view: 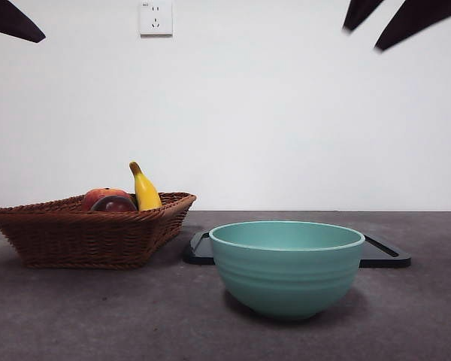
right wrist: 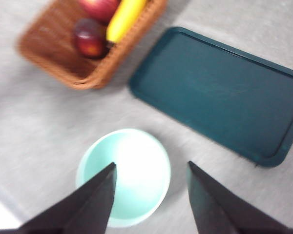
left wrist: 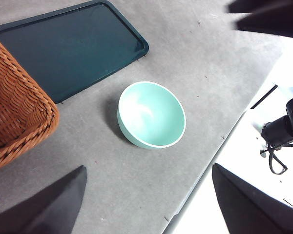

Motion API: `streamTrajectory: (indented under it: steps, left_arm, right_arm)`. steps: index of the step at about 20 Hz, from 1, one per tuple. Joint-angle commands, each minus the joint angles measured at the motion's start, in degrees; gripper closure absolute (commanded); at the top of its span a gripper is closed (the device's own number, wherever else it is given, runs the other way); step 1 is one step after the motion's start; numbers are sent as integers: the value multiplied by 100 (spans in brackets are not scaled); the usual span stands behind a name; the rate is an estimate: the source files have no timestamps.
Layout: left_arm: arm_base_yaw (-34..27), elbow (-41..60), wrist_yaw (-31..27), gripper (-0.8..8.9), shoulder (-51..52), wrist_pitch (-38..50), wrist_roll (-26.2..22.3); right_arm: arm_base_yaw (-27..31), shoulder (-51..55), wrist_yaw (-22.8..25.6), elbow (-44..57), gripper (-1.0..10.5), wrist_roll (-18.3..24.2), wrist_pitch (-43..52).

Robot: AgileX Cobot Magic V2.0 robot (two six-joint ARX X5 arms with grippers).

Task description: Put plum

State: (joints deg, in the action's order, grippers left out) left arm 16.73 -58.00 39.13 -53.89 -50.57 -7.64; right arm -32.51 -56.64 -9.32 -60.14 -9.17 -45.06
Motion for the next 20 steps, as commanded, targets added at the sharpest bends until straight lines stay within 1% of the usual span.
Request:
streamTrajectory:
  steps: [1,3,8,10,20]
  left_arm:
    - [17,-57,31,411,-35,37,-66]
    - [17,-57,31,411,-35,37,-68]
    - [17,-57,31,411,-35,37,-63]
    - [17,-57,31,411,-35,37,-63]
    - [17,-57,31,411,-35,37,-61]
  right_arm:
    - [-31,363,-142,-101,719,63,-358]
    - [-33,710,-164,-101,719,63,-756]
    - [-31,1220,-868,-101,719,162,-1670]
    - [-31,1231,-896,-101,719,232,-1768]
    - [-31,1178,-874,-101,719,251,-1757]
